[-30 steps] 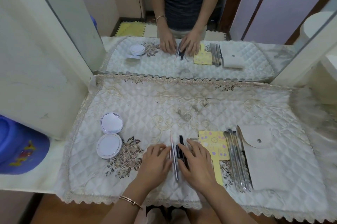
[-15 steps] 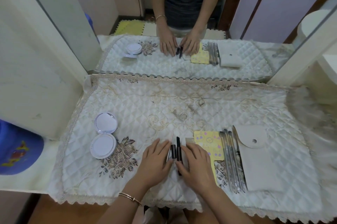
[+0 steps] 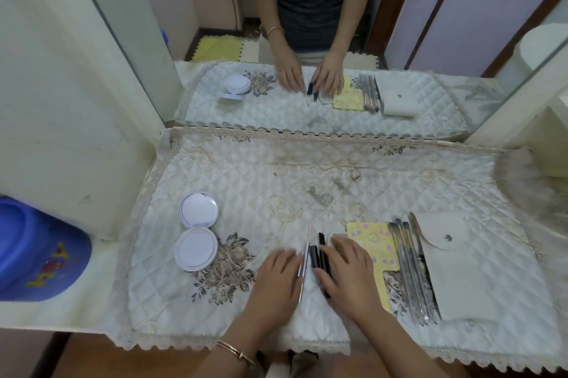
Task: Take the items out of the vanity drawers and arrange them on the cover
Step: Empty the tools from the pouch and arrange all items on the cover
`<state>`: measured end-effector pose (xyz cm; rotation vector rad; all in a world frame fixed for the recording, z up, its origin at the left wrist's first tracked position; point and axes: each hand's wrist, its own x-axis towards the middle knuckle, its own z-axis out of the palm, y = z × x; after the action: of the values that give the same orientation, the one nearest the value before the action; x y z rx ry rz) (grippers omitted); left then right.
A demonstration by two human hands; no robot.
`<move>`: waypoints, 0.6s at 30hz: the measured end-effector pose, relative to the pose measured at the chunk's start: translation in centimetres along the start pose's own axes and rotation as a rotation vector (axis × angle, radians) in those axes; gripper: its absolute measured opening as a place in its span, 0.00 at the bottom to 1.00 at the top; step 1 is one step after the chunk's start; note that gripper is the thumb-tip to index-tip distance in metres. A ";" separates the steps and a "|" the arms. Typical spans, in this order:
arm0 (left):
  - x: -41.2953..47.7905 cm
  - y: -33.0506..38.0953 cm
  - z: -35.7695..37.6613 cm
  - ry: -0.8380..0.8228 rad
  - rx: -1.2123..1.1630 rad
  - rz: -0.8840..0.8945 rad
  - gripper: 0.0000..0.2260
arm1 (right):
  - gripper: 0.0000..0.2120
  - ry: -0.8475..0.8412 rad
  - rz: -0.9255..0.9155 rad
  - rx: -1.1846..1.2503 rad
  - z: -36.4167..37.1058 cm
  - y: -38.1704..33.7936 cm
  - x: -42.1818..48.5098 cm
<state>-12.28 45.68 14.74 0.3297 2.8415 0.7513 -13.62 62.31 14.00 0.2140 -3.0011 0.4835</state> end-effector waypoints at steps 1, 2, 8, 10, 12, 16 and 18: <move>0.1 -0.2 -0.2 -0.009 -0.007 0.021 0.24 | 0.19 0.008 0.017 -0.014 -0.1 -0.4 0.0; 0.0 -0.5 -0.4 -0.036 -0.026 0.044 0.24 | 0.19 0.012 0.034 -0.027 -0.3 -0.9 0.0; -1.2 -5.8 -4.7 0.272 -0.033 0.144 0.14 | 0.22 0.024 0.166 0.009 0.0 -3.7 -0.6; -1.7 -8.7 -6.8 0.322 0.039 0.017 0.17 | 0.23 0.015 0.295 0.088 0.1 -4.8 -1.0; -2.2 -11.7 -7.6 0.270 0.110 -0.138 0.24 | 0.28 0.009 0.384 0.119 0.3 -5.7 -1.6; -2.7 -15.3 -7.2 0.114 0.043 -0.145 0.32 | 0.29 0.019 0.448 0.112 1.0 -6.4 -2.7; -2.7 -15.5 -7.1 0.100 0.007 -0.124 0.32 | 0.26 0.039 0.457 0.108 1.1 -6.6 -3.2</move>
<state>-13.93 28.59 13.36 0.1181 2.9261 0.7526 -9.55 56.12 14.61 -0.4790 -2.9779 0.6767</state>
